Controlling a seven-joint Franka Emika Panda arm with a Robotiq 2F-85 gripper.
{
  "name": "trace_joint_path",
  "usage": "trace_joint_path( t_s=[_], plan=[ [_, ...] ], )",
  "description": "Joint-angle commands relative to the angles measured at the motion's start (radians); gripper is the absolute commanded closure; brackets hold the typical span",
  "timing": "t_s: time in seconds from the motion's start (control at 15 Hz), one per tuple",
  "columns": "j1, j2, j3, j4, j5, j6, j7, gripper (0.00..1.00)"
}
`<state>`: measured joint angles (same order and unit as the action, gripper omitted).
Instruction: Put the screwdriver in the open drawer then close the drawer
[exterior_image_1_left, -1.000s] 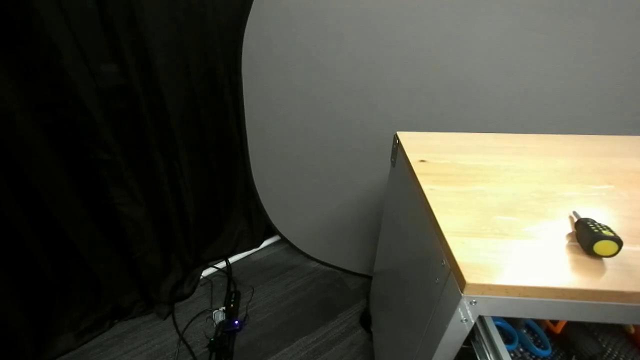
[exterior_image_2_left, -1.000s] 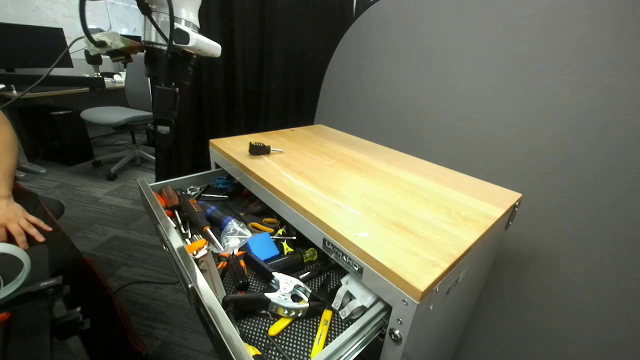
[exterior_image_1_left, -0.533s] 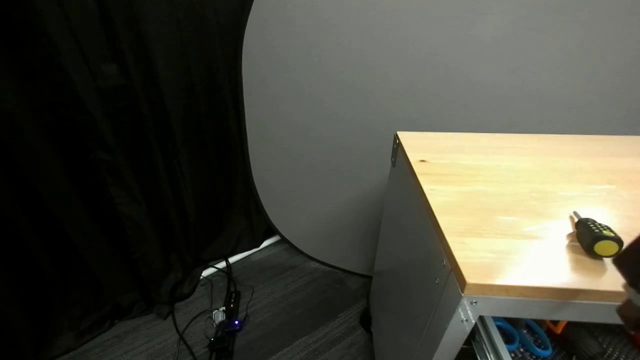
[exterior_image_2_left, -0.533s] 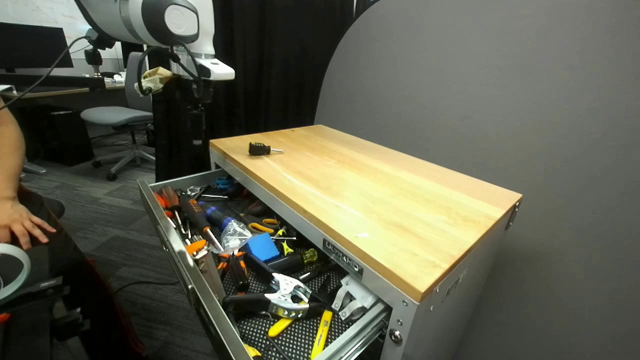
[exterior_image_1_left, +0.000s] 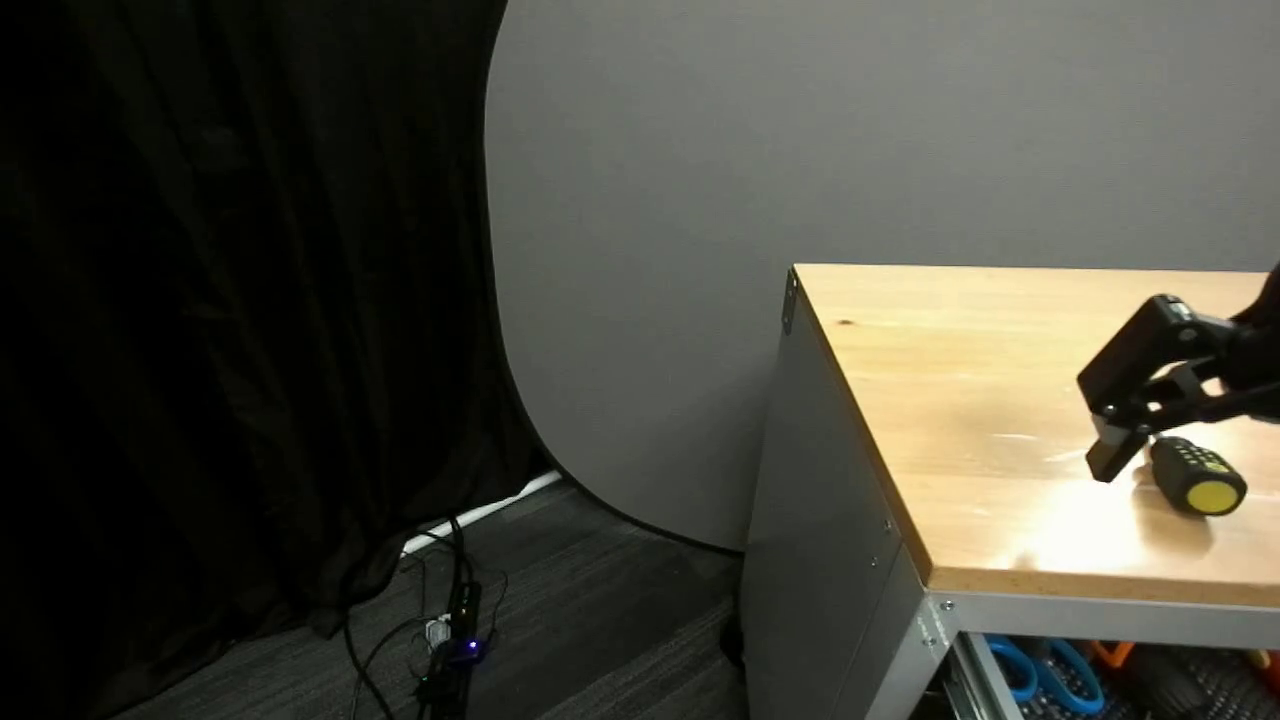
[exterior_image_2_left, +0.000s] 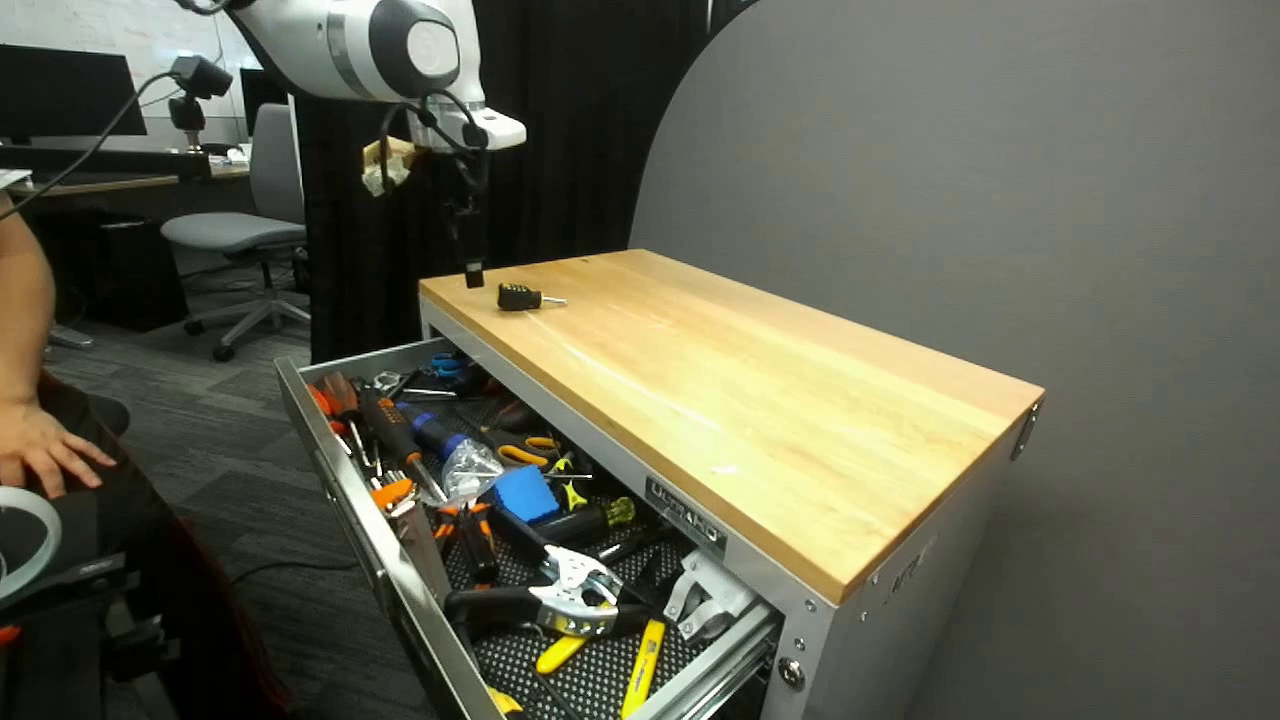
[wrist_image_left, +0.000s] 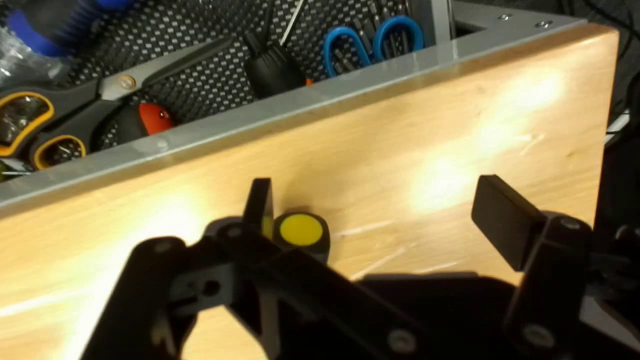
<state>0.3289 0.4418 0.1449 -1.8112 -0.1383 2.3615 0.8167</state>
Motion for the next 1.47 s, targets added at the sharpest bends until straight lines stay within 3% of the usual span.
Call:
trace_joint_path(
  t_s=[0.0,0.47,1.4],
  plan=[
    [0.047,0.097,-0.053,0.13,-0.054,-0.03,-0.005,0.0],
    [0.124,0.166,-0.131,0.241,-0.175,-0.113,0.026,0.0],
    [0.167,0.247,-0.181,0.402,-0.339,-0.215,0.008,0.0]
  ],
)
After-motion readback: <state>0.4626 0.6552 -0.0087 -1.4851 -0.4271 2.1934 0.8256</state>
